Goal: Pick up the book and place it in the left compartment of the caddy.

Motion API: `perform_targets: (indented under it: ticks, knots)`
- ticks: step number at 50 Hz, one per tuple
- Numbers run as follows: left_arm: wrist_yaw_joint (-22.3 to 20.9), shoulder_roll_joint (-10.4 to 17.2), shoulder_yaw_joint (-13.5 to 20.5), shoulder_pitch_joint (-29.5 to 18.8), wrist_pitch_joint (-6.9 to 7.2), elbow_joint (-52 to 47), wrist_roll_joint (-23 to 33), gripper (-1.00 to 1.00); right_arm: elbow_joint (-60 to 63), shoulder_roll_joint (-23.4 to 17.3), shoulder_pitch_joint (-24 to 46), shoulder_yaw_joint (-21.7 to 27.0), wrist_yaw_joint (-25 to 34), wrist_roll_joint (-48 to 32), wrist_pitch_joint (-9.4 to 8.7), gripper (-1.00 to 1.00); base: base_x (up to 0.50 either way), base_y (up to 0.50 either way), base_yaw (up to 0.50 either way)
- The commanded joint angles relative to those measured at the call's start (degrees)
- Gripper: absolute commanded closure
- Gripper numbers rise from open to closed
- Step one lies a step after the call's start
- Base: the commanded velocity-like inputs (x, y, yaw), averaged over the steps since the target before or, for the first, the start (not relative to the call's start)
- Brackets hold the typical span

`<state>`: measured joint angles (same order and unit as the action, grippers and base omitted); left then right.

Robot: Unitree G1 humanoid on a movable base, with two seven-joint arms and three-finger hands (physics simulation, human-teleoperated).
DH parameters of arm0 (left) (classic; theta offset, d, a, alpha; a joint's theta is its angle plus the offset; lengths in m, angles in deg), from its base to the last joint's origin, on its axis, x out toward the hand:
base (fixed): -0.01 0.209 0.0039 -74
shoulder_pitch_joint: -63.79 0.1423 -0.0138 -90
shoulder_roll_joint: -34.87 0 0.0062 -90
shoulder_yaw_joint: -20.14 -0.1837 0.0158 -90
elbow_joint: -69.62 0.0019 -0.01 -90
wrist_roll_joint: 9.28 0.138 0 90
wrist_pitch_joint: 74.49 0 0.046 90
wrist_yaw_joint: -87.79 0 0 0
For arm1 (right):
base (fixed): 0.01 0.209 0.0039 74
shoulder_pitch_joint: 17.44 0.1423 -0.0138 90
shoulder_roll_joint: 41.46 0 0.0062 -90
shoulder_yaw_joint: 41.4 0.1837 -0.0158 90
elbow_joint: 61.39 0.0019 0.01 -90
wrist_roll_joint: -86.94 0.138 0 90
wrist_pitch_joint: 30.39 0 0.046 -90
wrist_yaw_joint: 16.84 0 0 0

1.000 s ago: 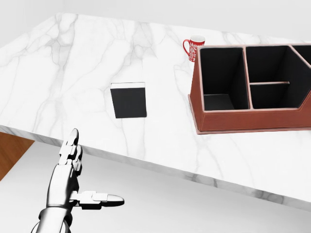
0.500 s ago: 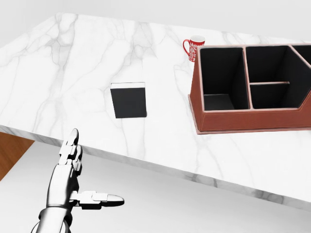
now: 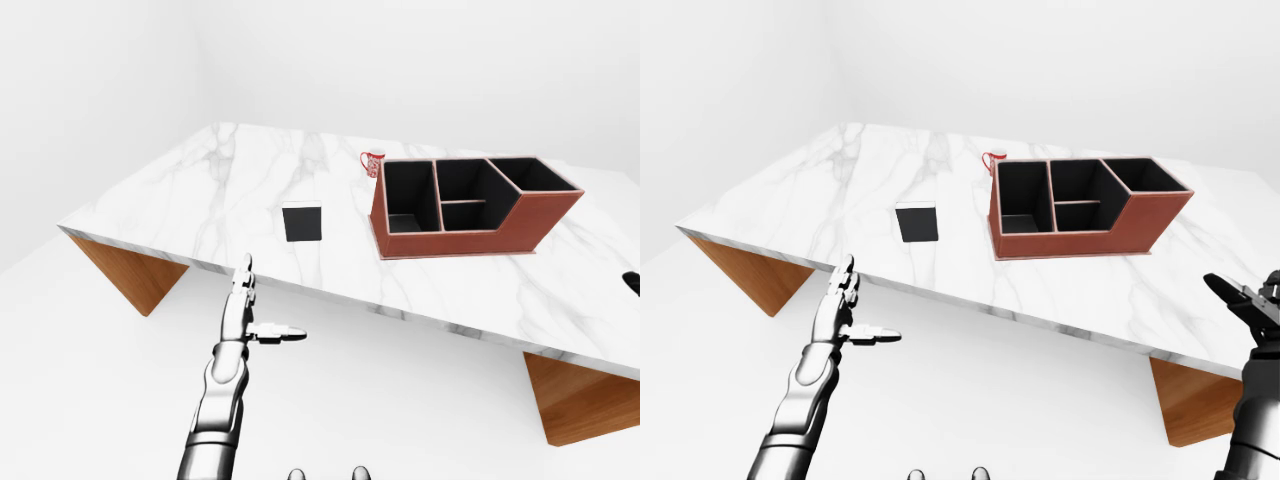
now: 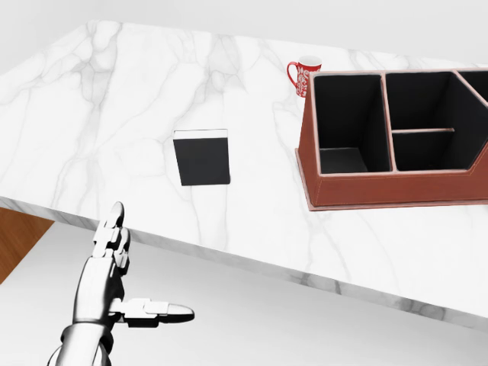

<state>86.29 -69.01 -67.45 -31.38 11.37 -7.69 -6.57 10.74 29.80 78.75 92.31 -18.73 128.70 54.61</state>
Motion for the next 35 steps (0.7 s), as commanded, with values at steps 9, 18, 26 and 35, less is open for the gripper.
perform_targets:
  ticks: [9,18,26,35]
  knots:
    - [-0.24,0.97,0.9,-2.97,-0.86,8.37,-0.33,-1.0,0.63,0.41,-0.18,0.1,0.91,-0.41,0.0,-1.0,0.0,0.0,0.0]
    - [-0.05,0.73,0.52,-2.31,-0.86,6.79,-0.03,-1.0,0.5,0.41,-0.02,0.08,0.84,-0.67,0.0,-1.0,0.0,0.0,0.0]
    - [-0.05,0.7,0.53,-2.28,-0.86,6.85,0.03,-1.0,0.29,0.48,-0.11,0.05,1.0,-0.69,0.0,-1.0,0.0,0.0,0.0]
    - [-0.03,0.58,0.4,-1.93,-0.86,6.03,0.14,-1.0,0.28,0.55,-0.02,-0.14,0.93,-0.9,0.0,-1.0,0.03,-0.09,0.0]
